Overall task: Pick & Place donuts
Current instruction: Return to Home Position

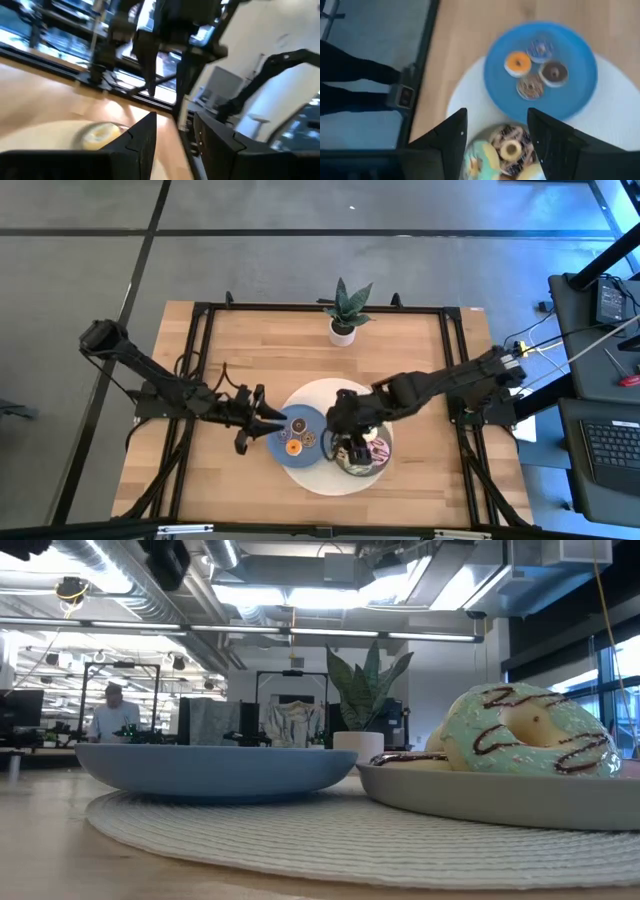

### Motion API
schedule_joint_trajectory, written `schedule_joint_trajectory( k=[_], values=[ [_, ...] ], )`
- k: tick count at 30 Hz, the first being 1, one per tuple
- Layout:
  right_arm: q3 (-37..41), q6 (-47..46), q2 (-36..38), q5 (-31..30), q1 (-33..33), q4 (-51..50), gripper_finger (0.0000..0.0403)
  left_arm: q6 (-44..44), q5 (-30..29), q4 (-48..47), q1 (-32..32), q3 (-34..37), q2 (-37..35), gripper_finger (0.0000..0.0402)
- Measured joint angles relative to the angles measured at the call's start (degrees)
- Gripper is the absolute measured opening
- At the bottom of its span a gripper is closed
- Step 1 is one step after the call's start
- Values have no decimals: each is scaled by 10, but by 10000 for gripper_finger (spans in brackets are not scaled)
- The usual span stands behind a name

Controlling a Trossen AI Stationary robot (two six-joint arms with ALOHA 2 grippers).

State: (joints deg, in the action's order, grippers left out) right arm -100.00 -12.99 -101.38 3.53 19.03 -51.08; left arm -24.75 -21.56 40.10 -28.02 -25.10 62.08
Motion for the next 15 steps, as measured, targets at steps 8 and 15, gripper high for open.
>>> schedule_joint_trajectory(
  k=[8,15],
  values=[
    [294,-44,200,17,-11,236,207,15,17,15,36,0,-6,127],
    [537,-134,388,-24,4,418,207,17,68,16,57,0,-31,127]
  ],
)
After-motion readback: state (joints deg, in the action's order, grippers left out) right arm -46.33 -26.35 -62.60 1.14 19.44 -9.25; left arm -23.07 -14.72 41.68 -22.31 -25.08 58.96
